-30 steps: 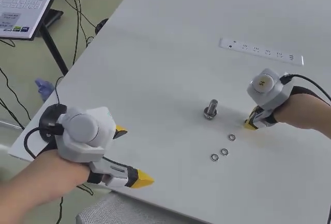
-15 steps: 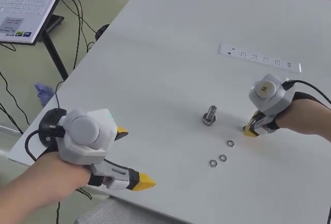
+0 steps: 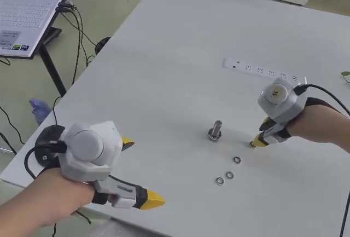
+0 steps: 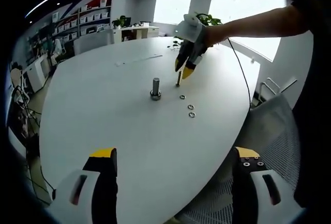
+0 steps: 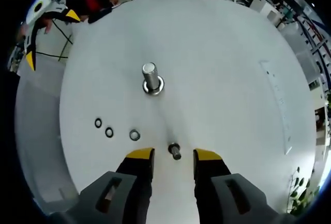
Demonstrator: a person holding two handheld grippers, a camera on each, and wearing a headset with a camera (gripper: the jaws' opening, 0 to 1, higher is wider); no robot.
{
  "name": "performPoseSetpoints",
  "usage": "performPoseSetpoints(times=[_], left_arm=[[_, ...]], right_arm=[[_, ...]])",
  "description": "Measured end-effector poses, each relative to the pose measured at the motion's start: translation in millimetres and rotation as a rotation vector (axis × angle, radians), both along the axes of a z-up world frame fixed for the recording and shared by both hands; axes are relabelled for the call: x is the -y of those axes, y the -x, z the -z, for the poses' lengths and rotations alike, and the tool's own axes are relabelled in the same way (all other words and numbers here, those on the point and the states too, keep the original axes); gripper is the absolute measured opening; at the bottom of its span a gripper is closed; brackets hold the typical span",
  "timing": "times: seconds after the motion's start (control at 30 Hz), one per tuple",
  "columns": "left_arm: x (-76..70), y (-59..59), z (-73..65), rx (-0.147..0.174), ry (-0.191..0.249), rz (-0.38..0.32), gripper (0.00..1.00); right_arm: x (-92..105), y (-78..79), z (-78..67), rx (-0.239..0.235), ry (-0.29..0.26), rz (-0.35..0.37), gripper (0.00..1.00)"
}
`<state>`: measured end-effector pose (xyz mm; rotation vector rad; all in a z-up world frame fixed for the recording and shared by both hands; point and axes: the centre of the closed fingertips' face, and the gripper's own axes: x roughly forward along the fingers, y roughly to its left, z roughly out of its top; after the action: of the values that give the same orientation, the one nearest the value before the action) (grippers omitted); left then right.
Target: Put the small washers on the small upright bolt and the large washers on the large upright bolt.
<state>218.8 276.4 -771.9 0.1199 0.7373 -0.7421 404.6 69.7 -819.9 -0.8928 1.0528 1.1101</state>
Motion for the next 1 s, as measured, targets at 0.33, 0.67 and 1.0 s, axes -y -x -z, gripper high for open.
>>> performPoseSetpoints(times=[0.33,0.67,1.0], left_arm=[[3.0,7.3,-4.7,0.006,-0.009,0.025,0.99],[1.0,11.3,-6.1,0.012,-0.032,0.045,0.97],[5.4,16.1,-7.3,0.009,-0.028,0.063,0.96]], right_arm=[[-4.4,3.5,-11.3,0.02,-0.039,0.03,0.33],[-12.0,23.7,-13.1,0.007,-0.055,0.027,0.34],[-14.2,43.6,-10.1,-0.004,-0.063,0.03,0.34]])
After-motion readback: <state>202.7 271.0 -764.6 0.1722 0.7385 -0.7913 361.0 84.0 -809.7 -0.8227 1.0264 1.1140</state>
